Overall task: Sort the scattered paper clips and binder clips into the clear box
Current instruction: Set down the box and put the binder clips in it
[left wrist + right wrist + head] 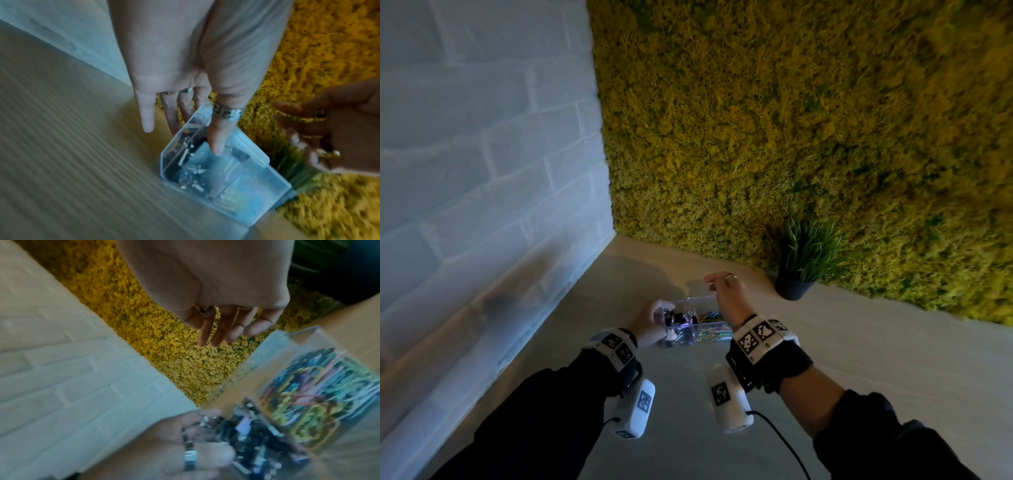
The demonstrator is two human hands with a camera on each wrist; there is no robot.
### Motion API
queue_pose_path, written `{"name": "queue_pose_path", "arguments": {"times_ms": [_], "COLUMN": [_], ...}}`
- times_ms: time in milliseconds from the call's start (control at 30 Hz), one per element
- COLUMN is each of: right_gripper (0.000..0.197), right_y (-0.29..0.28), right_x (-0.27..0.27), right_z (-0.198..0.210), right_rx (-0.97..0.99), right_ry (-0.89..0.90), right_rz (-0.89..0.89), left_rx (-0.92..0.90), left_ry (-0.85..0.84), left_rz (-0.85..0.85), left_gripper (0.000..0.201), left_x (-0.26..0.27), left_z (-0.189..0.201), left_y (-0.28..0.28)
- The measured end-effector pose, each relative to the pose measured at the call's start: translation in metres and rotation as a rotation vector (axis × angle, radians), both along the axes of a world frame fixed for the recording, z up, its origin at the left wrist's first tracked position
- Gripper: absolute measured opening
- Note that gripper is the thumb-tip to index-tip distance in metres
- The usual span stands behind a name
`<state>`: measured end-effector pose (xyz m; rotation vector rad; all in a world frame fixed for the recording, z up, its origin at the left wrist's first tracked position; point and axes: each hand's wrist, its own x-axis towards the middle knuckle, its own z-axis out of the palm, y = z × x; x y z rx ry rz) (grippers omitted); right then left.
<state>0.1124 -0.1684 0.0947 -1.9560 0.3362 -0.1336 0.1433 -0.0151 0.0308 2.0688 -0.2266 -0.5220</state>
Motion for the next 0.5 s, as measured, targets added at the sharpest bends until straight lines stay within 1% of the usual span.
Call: {"name": "queue_pose_path", "arguments": {"times_ms": [33, 67, 133, 167, 200, 233, 300, 333, 400, 467, 500], "right_gripper": [0.037, 0.033, 0.025, 0.025, 0.028, 0.031, 0.039, 0.043, 0.048, 0.051, 0.052], "right_y": [-0.001, -0.004, -0.010, -0.014, -0.018, -0.021, -0.026, -0.027, -0.026, -0.024, -0.025], "right_x": [-0.002, -0.006, -0.016, -0.020, -0.023, -0.026, -0.028, -0.029, -0.032, -0.034, -0.034], "right_z": [-0.006, -0.011, -0.016, -0.017, -0.020, -0.022, -0.028, -0.033, -0.039, -0.044, -0.046], "right_rx": [-0.108, -0.229, -0.437, -0.499, -0.530, -0.540, -0.533, -0.516, -0.499, -0.487, -0.469], "right_ry": [-0.007, 0.030, 0.125, 0.141, 0.155, 0.167, 0.216, 0.254, 0.287, 0.278, 0.264], "right_rz": [-0.002, 0.004, 0.005, 0.002, -0.006, -0.013, 0.015, 0.040, 0.088, 0.121, 0.130], "left_rx": [0.030, 0.081, 0.188, 0.240, 0.293, 0.332, 0.353, 0.367, 0.457, 0.598, 0.627], "left_ry": [-0.071, -0.188, -0.470, -0.559, -0.611, -0.629, -0.644, -0.665, -0.684, -0.617, -0.580], "left_rz": [0.014, 0.047, 0.102, 0.107, 0.105, 0.117, 0.168, 0.175, 0.111, -0.024, -0.059], "left_gripper": [0.067, 0.066, 0.058, 0.050, 0.043, 0.036, 0.022, 0.020, 0.027, 0.039, 0.049], "left_x": [-0.006, -0.011, -0.022, -0.026, -0.030, -0.032, -0.032, -0.033, -0.033, -0.034, -0.035], "left_z": [-0.001, -0.003, -0.004, -0.002, -0.001, -0.001, -0.001, 0.001, 0.002, 0.003, 0.004], "left_y": [0.002, 0.003, 0.006, 0.007, 0.007, 0.006, 0.004, 0.002, -0.005, -0.010, -0.010]}}
